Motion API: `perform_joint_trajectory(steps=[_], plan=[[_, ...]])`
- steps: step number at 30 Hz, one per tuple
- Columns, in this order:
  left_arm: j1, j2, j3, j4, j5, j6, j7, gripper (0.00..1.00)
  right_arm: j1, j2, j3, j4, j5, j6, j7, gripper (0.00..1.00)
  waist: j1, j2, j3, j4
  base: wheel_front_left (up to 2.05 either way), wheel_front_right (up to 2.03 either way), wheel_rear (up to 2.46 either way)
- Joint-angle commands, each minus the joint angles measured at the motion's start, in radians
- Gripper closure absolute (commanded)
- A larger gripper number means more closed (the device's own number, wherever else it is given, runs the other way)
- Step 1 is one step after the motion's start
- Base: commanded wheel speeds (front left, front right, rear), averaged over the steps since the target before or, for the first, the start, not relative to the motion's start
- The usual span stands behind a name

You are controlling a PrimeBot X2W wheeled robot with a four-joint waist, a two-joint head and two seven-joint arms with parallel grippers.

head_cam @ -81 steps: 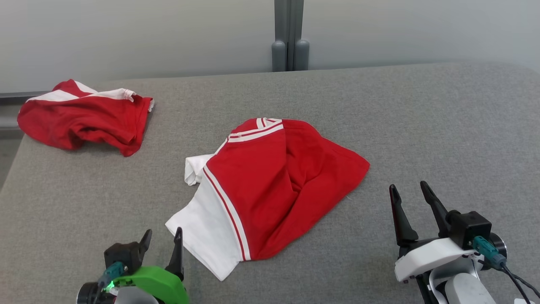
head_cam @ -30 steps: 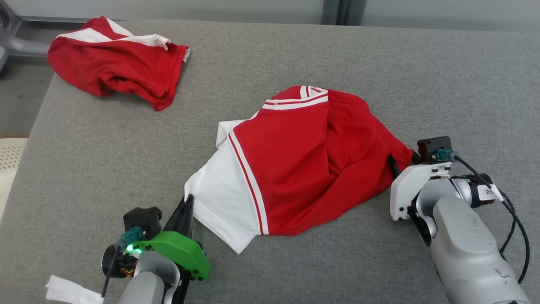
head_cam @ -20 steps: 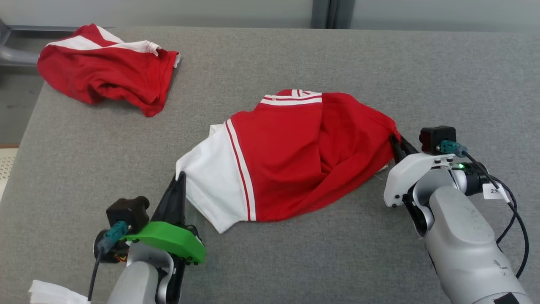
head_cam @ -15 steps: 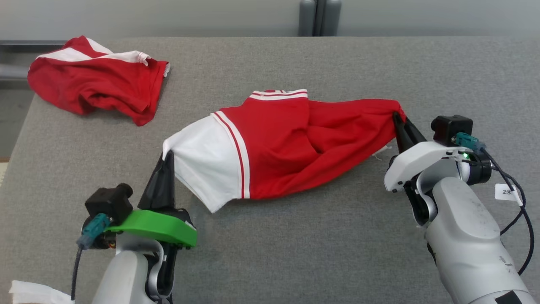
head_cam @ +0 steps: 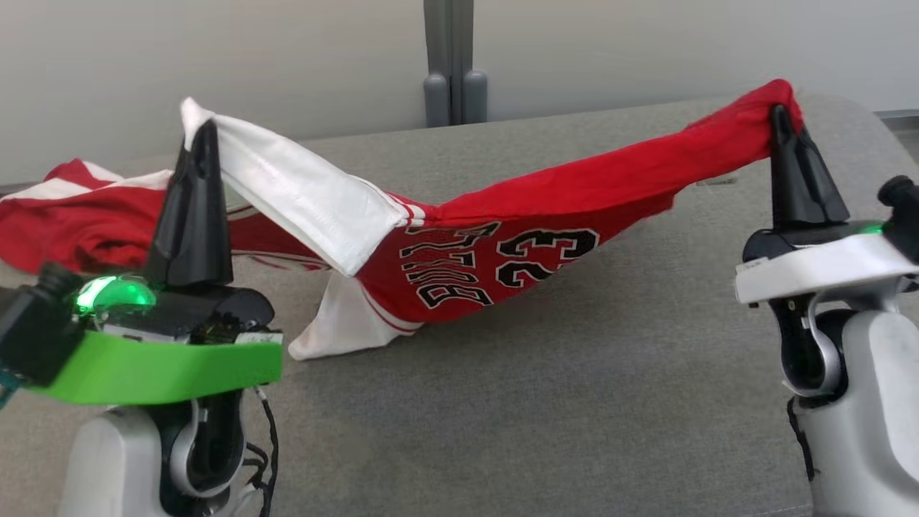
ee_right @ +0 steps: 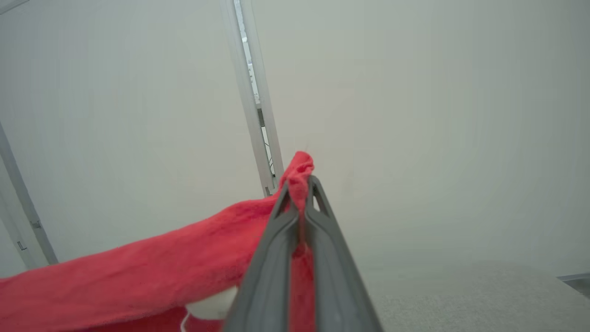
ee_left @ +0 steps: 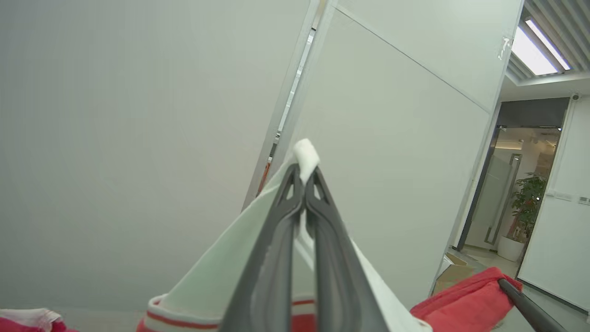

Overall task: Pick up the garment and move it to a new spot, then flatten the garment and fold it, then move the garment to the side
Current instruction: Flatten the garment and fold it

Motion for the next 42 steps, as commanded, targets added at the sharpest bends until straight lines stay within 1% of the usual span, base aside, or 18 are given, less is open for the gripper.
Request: perform_joint_trajectory(steps=[1,5,9,13,16,19,22,25,28,30,32,34,36,40,42], plan=[[0.005,0.014,0.004,-0.052,0.000,0.010,0.015,1.00,0.041,0.006,-0.013,-0.084,-0.008,-0.001,0.028,1.00,0.0000,-0.0001,-0.061,-0.070,0.00,0.00,0.00],[-0.017,0.026,-0.009,-0.215,0.018,0.030,0.064,1.00,0.134,0.028,-0.046,-0.354,-0.013,-0.001,0.118,1.00,0.0000,-0.0001,-0.068,-0.104,0.00,0.00,0.00],[-0.037,0.042,-0.031,-0.315,0.031,0.042,0.121,1.00,0.196,0.045,-0.067,-0.541,-0.016,-0.001,0.188,1.00,0.0000,-0.0001,-0.059,-0.129,0.00,0.00,0.00],[-0.072,0.063,-0.050,-0.337,0.041,0.043,0.179,1.00,0.227,0.056,-0.053,-0.623,0.048,-0.001,0.250,1.00,0.0000,-0.0001,-0.028,-0.144,0.00,0.00,0.00],[-0.112,0.066,-0.054,-0.309,0.027,0.043,0.207,1.00,0.206,0.058,-0.044,-0.615,0.050,-0.001,0.273,1.00,0.0000,-0.0001,0.021,-0.149,0.00,0.00,0.00],[-0.182,0.061,-0.053,-0.253,-0.009,0.038,0.242,1.00,0.147,0.059,-0.028,-0.546,0.095,-0.001,0.275,1.00,0.0000,-0.0001,0.087,-0.150,0.00,0.00,0.00],[-0.283,0.080,-0.050,-0.179,-0.015,0.022,0.273,1.00,0.043,0.059,-0.015,-0.458,0.113,-0.001,0.278,1.00,0.0000,-0.0001,0.157,-0.145,0.00,0.00,0.00],[-0.440,0.098,-0.036,-0.056,-0.011,0.007,0.300,1.00,-0.125,0.059,-0.020,-0.321,0.099,-0.001,0.270,1.00,0.0000,-0.0001,0.229,-0.134,0.00,0.00,0.00],[-0.621,0.094,-0.031,0.088,0.004,-0.001,0.303,1.00,-0.312,0.060,-0.030,-0.172,0.054,0.000,0.252,1.00,0.0000,-0.0001,0.300,-0.108,0.00,0.00,0.00],[-0.759,0.089,-0.021,0.199,0.017,-0.001,0.285,1.00,-0.456,0.059,-0.037,-0.064,0.021,-0.001,0.233,1.00,0.0000,-0.0001,0.346,-0.088,0.00,0.00,0.00],[-0.908,0.075,-0.006,0.324,0.034,0.006,0.242,1.00,-0.609,0.058,-0.066,0.076,0.017,-0.001,0.211,1.00,0.0000,-0.0001,0.388,-0.065,0.00,0.00,0.00],[-1.007,0.066,0.003,0.414,0.054,0.007,0.200,1.00,-0.722,0.059,-0.091,0.182,-0.007,0.000,0.187,1.00,0.0000,-0.0001,0.409,-0.045,0.00,0.00,0.00],[-1.121,0.052,0.007,0.507,0.068,0.006,0.144,1.00,-0.870,0.058,-0.121,0.297,-0.080,0.000,0.154,1.00,0.0000,-0.0001,0.445,-0.015,0.00,0.00,0.00],[-1.215,0.025,-0.014,0.628,0.080,-0.013,0.057,1.00,-1.029,0.059,-0.183,0.464,-0.242,-0.001,0.077,1.00,0.0000,-0.0001,0.513,0.051,0.00,0.00,0.00],[-1.228,0.014,-0.008,0.667,0.063,-0.017,0.022,1.00,-1.079,0.058,-0.200,0.532,-0.286,-0.001,0.037,1.00,0.0000,-0.0001,0.555,0.079,0.00,0.00,0.00]])
